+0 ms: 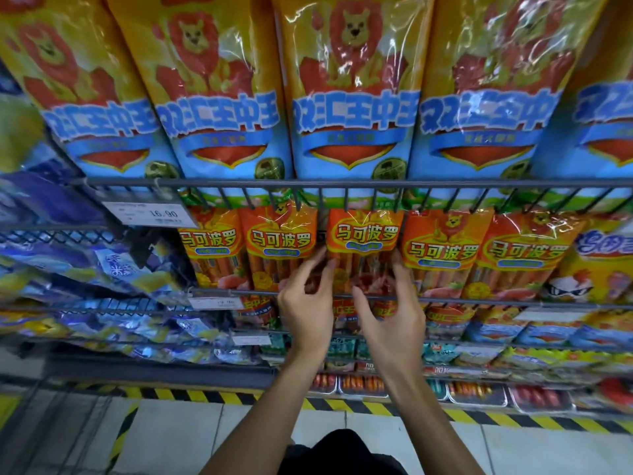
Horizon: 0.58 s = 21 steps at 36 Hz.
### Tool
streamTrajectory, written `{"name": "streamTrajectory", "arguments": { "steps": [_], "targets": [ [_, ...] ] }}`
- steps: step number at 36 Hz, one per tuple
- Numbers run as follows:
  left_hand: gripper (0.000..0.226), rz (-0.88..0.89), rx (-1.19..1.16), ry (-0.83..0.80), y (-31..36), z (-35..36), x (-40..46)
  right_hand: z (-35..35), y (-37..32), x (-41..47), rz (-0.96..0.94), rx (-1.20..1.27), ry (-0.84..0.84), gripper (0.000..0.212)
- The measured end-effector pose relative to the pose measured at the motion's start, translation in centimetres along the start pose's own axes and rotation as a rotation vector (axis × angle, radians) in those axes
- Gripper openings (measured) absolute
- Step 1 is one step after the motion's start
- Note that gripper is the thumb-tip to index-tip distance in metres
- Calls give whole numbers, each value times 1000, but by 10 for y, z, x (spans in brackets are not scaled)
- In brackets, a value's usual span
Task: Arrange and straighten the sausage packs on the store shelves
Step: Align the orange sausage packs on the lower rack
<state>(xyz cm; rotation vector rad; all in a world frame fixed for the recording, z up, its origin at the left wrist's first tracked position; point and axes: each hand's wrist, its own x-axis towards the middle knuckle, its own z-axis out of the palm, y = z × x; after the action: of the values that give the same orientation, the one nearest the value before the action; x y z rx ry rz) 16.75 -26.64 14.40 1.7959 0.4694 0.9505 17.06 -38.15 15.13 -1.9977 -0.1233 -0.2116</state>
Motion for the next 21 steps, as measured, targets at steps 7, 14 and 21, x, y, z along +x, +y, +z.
{"name": "streamTrajectory", "arguments": {
  "steps": [7,14,21],
  "targets": [
    [33,-39,40,-168,-4,-12,4,4,4,-4,25,-47,-2,78],
    [28,-27,-24,-109,-1,-8,3,8,6,-7,-9,-49,17,77],
    [19,199,82,-131,-8,-20,11,10,9,-9,-23,-61,23,76]
  ]
}}
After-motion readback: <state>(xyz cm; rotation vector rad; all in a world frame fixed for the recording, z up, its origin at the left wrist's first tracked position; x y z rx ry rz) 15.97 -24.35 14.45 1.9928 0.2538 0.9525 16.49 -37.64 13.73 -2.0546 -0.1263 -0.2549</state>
